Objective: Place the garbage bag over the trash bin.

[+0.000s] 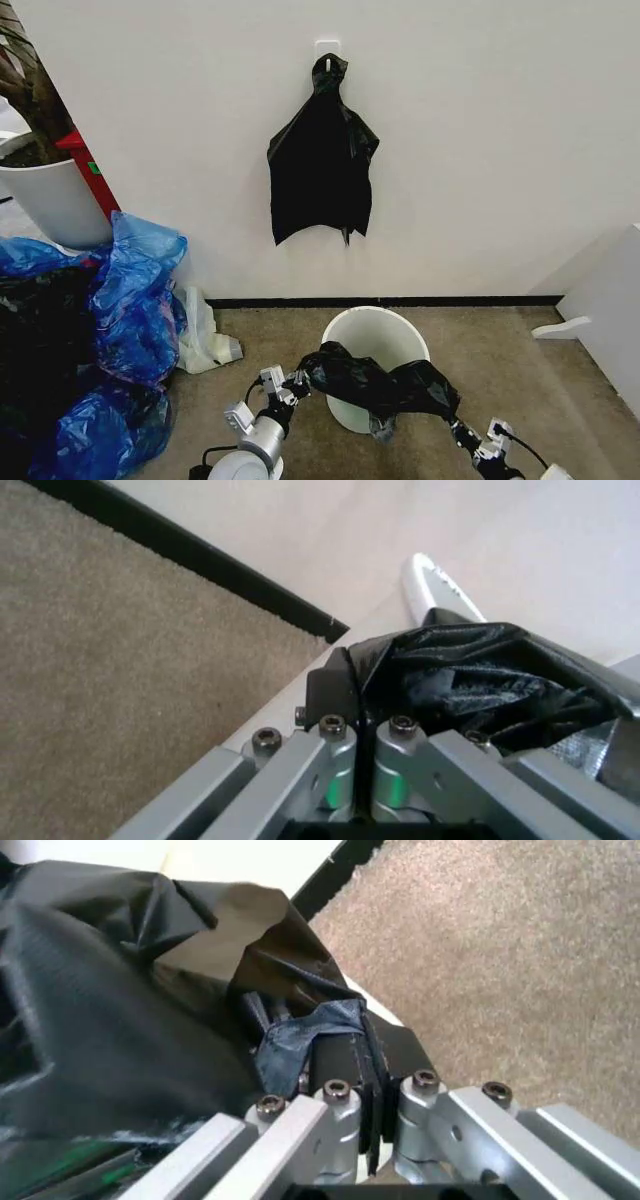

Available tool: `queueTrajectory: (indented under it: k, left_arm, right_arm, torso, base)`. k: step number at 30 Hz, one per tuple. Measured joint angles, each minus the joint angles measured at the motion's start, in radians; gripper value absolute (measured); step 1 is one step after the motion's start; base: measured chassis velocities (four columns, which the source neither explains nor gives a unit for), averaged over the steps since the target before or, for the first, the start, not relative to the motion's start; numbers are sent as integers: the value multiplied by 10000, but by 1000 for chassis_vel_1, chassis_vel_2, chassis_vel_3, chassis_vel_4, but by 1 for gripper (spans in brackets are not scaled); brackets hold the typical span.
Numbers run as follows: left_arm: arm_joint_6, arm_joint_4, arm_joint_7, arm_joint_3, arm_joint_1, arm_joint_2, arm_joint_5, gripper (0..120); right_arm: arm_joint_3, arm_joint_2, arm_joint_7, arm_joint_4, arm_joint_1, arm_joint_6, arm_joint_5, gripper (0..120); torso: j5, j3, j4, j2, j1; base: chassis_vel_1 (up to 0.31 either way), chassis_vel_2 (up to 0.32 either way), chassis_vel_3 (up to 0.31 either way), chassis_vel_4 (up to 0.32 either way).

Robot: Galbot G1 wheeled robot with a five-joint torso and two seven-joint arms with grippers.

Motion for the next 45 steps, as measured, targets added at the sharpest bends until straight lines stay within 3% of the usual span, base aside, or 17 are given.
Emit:
queueTrajectory:
  k: [11, 24, 27, 32, 35, 37, 45]
  left_arm:
    - [20, 853, 139, -9, -306, -114, -66, 0]
    - [236, 629, -38, -57, -101, -212, 78, 0]
    - [197, 472, -31, -70, 123, -183, 314, 4]
    - [-230, 215, 19, -94, 691, -50, 709, 26]
    - [-274, 135, 126, -110, 885, 32, 783, 32]
    - [-424, -19, 358, -154, 1230, 220, 906, 43]
    - [-874, -241, 915, -286, 1950, 657, 977, 69]
  right_arm:
    - [-145, 38, 307, -143, 303, -286, -554, 0]
    - [26, -66, 378, 249, -33, -420, -551, 0]
    - [43, -66, 343, 431, -186, -445, -588, 8]
    - [122, -19, 316, 902, -559, -452, -795, 29]
    - [152, -5, 313, 1062, -669, -452, -867, 36]
    - [194, 31, 312, 1358, -918, -422, -1068, 47]
    - [311, 145, 331, 1857, -1351, -56, -1662, 72]
  torso:
    - [-1, -1, -1, 0, 0]
    - [-1, -1, 0, 0, 0]
    - [-2, -1, -1, 0, 0]
    - [-1, -1, -1, 0, 0]
    - [-1, -2, -1, 0, 0]
    - [-3, -2, 0, 0, 0]
    - [0, -2, 0, 0, 0]
  base:
    - [0, 0, 0, 0]
    - [0, 0, 0, 0]
    - [0, 0, 0, 0]
    - [0, 0, 0, 0]
    - [0, 0, 0, 0]
    - [0, 0, 0, 0]
    - [0, 0, 0, 0]
